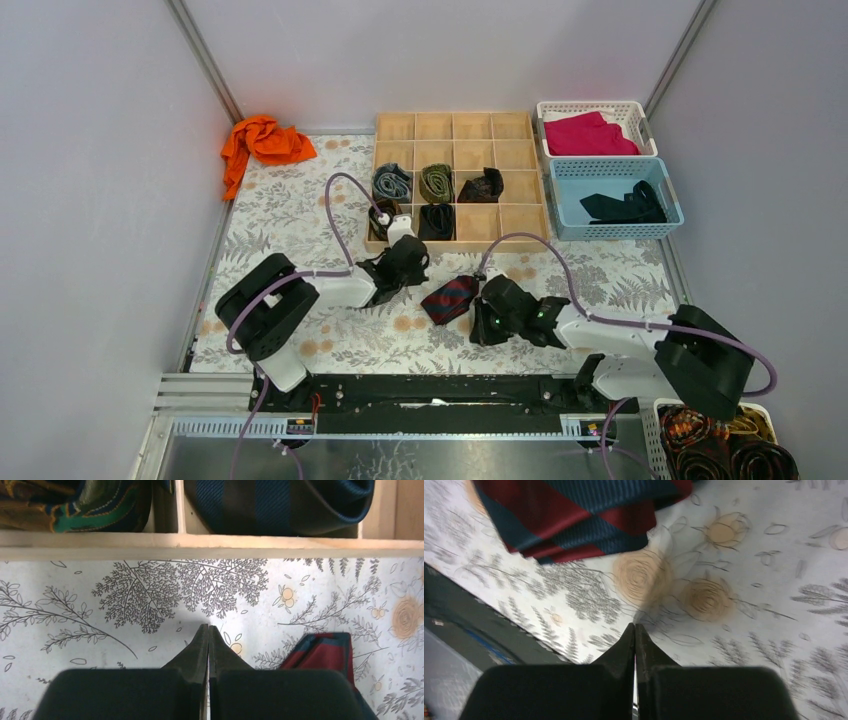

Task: Roll the ties
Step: Roll the tie at the center of the board.

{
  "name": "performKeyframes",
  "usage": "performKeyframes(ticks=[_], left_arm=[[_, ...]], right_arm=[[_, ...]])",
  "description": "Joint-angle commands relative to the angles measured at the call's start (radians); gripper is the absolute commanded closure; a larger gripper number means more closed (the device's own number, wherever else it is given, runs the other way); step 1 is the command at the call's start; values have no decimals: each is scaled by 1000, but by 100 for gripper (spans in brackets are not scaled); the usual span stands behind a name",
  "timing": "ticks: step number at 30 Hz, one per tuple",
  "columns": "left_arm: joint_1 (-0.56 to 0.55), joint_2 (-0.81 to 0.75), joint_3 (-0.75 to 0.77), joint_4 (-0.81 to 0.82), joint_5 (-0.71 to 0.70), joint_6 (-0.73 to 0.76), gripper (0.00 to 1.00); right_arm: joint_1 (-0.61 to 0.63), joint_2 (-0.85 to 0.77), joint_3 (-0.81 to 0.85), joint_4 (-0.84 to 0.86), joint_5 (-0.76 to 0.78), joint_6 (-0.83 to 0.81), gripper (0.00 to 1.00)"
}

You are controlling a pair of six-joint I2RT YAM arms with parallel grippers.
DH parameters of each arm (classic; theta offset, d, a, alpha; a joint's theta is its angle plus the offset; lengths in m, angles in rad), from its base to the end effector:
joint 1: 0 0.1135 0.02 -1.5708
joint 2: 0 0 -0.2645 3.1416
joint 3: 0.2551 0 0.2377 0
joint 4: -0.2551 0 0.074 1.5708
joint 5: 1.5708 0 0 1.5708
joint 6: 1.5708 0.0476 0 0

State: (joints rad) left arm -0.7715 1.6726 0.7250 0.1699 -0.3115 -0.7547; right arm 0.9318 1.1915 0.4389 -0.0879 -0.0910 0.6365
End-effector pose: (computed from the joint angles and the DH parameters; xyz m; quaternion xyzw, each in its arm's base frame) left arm 0.2359 -0.2091 0.1412 -0.0523 0.9117 -0.1603 0.3746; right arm 0.1229 0.1727 0.1553 -0.1533 0.9206 0.2820 0.2226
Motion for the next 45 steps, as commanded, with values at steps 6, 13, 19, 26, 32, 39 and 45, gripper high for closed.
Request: performKeyframes(ticks=[6,13,19,26,32,39,45], left_arm=[[-38,12,-83,107,36,-35,100],[-68,23,-104,112,38,-55,100],[-83,24,-110,115,40,-58,100],[-83,24,-105,55,-24,-63,100],[-62,-37,-95,-71,-143,-112,100],[-26,-260,-56,-308,-326,-155,100],[-28,-523,-124,-340,-262,-157,100]], right_arm=[[25,172,-42,243,228,118,100],[25,302,92,226,279,73,100],[25,367,186,190,266,18,100],[25,375,228,155,254,-20,100],[28,262,202,43,324,-41,92],[61,-1,231,-196,471,-127,74],[155,-78,337,-379,612,-188,66]])
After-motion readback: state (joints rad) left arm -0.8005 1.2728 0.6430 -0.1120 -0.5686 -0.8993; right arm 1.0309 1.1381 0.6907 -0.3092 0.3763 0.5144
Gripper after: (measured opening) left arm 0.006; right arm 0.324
